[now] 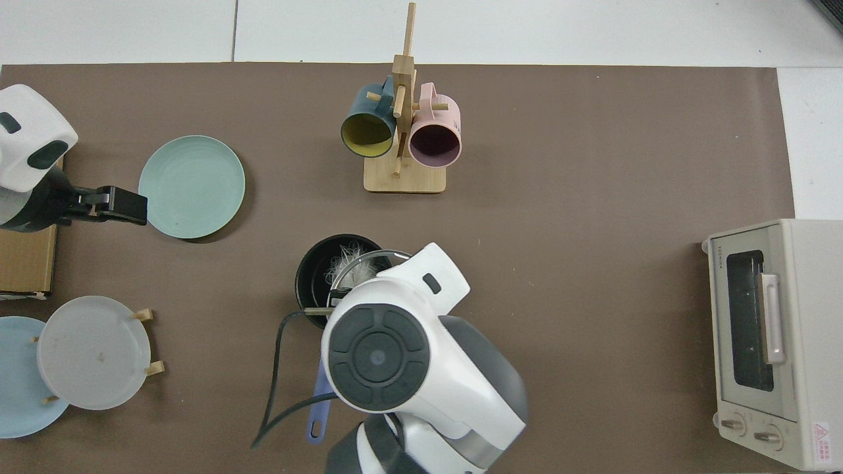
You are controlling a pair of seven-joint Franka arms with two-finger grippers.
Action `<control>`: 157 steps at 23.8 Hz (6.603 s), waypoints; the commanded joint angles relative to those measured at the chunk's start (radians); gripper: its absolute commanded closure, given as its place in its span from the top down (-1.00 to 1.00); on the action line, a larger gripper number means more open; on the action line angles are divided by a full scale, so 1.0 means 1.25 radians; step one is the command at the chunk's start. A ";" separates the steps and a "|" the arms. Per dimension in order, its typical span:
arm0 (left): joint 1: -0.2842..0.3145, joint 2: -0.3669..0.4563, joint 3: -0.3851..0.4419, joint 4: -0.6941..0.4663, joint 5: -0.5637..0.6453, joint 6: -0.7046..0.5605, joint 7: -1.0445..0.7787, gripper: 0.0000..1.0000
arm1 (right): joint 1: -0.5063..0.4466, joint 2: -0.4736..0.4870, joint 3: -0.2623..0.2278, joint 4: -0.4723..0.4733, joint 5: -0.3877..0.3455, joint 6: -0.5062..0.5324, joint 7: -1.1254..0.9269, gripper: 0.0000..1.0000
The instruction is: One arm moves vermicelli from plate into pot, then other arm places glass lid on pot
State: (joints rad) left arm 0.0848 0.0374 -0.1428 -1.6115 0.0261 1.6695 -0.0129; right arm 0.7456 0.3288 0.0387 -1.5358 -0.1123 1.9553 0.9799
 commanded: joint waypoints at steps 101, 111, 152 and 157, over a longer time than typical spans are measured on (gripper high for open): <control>0.003 0.000 -0.001 0.012 -0.005 -0.015 -0.004 1.00 | -0.018 0.127 -0.003 0.031 0.105 0.148 -0.039 -1.00; 0.003 0.000 -0.001 0.012 -0.005 -0.016 -0.004 1.00 | -0.018 0.127 -0.003 0.031 0.123 0.145 -0.043 -1.00; 0.003 0.000 -0.002 0.012 -0.005 -0.015 -0.004 1.00 | -0.075 0.147 -0.004 0.039 0.127 0.272 -0.032 0.86; 0.003 0.000 -0.001 0.012 -0.005 -0.015 -0.004 1.00 | -0.082 0.158 -0.004 0.037 0.125 0.281 -0.038 0.86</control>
State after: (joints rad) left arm 0.0847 0.0374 -0.1431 -1.6114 0.0261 1.6695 -0.0130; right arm 0.6606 0.5136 0.0252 -1.4732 0.0213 2.2630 0.9474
